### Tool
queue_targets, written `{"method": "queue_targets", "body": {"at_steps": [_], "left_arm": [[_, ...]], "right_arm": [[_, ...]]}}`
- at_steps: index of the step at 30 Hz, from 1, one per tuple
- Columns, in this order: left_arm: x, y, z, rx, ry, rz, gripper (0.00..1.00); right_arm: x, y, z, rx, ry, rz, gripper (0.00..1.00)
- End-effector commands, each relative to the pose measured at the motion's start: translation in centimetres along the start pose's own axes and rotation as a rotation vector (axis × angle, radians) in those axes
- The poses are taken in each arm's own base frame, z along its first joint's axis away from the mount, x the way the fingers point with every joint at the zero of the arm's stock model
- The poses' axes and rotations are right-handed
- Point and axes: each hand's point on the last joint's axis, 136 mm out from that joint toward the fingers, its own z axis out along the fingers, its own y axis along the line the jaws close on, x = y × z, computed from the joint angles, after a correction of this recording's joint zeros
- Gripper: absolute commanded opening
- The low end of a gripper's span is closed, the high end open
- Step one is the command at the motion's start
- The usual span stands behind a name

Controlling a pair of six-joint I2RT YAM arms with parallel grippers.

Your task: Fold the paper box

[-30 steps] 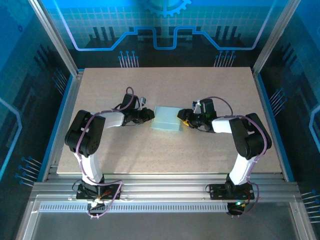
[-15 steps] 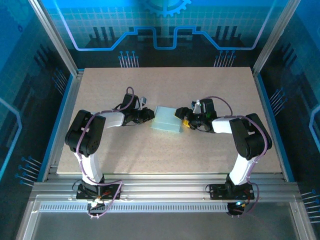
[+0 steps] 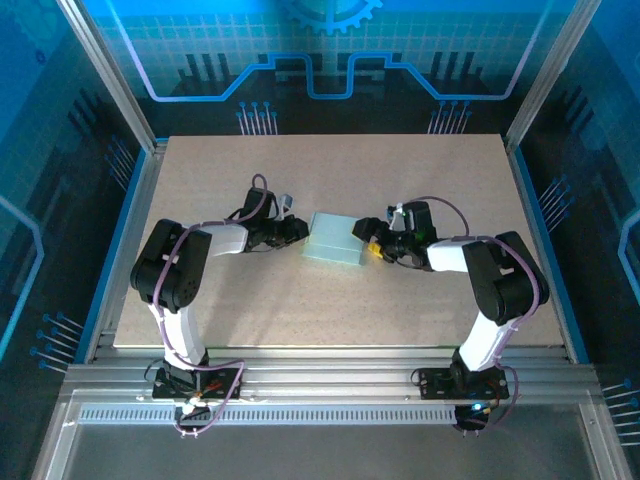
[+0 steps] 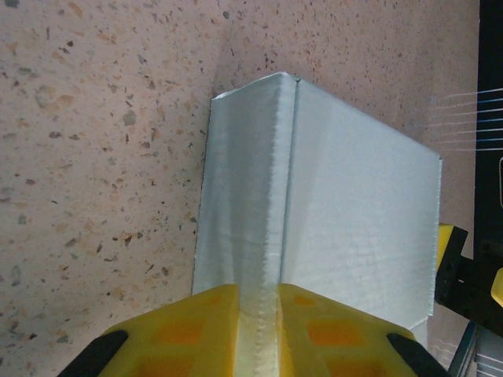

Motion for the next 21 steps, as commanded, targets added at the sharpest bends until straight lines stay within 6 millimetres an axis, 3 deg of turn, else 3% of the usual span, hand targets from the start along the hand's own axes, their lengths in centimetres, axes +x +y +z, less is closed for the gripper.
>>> {"method": "queue_targets", "body": {"at_steps": [1, 7, 10, 21], "left_arm": [[2.5, 3.8, 0.3, -0.087, 0.069, -0.1, 0.19], [2.4, 3.5, 0.0, -0.078, 0.063, -0.099, 0.19], [2.4, 3.5, 0.1, -0.078, 0.063, -0.097, 0.19], [2.4, 3.7, 0.2, -0.078, 0.063, -0.097, 0.22]], "right_arm": [[0.6, -1.0, -0.3, -0.003, 0.02, 0.059, 0.93], [0.7, 0.1, 0.6, -0.074, 0.063, 0.068, 0.91], [0.6, 0.9, 1.1, -0.101, 0.079, 0.06, 0.78], [0.3, 2.2, 1.8, -0.132, 0.102, 0.054, 0.55]]}}
